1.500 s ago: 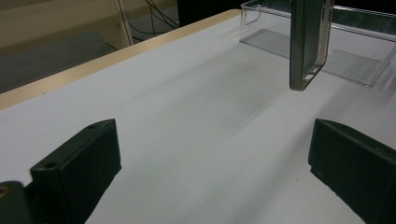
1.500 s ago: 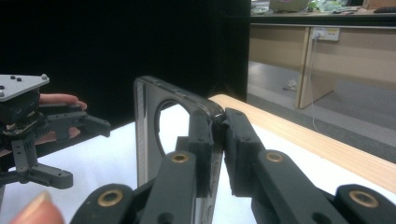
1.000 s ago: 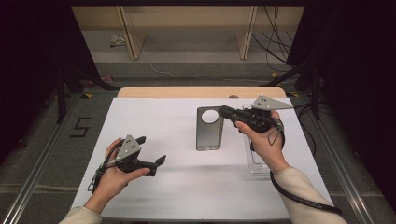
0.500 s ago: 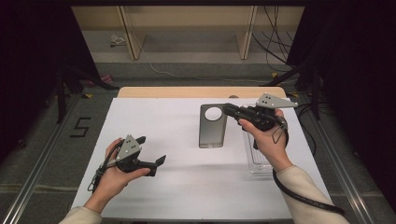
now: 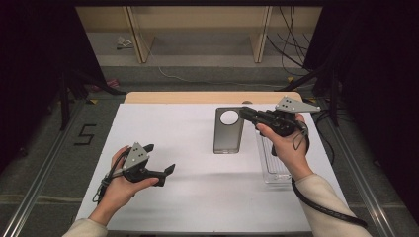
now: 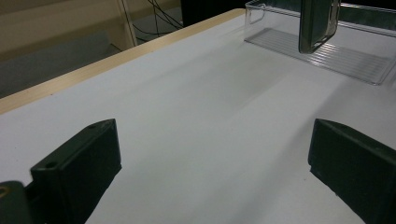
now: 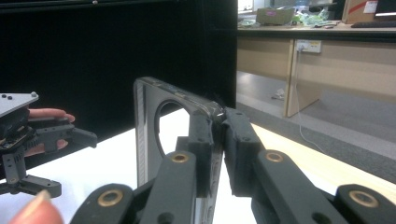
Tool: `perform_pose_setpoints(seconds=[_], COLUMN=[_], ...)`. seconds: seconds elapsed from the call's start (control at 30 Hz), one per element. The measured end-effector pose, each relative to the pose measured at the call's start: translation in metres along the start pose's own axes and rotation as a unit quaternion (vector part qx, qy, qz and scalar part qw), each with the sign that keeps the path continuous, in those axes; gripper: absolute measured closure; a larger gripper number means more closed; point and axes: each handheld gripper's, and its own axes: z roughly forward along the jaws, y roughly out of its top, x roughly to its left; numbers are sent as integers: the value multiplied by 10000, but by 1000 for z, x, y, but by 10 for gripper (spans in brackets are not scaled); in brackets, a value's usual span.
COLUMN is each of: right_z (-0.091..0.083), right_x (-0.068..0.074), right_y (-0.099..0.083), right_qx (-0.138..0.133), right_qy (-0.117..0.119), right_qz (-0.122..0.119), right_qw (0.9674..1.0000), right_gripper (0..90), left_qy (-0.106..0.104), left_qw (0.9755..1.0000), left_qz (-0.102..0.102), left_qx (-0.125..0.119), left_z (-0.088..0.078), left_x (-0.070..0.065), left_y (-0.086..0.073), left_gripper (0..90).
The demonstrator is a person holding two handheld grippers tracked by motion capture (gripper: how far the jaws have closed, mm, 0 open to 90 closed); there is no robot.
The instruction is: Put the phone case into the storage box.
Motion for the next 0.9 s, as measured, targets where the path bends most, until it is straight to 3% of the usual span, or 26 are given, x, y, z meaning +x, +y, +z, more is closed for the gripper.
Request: perform_pose_setpoints(seconds=[0.9], right_z=[-12], right_x=[-13], right_y=[5], right_qx=[-109], right_qy=[-140], right_qz=[-45], right_qw=[9998], right_gripper=[824], left_qy=[53], left_qw=[10000], left_qz=[-6], left_qx=[8], left_z=[0], left_x=[1], left_y=[0], left_gripper=[24])
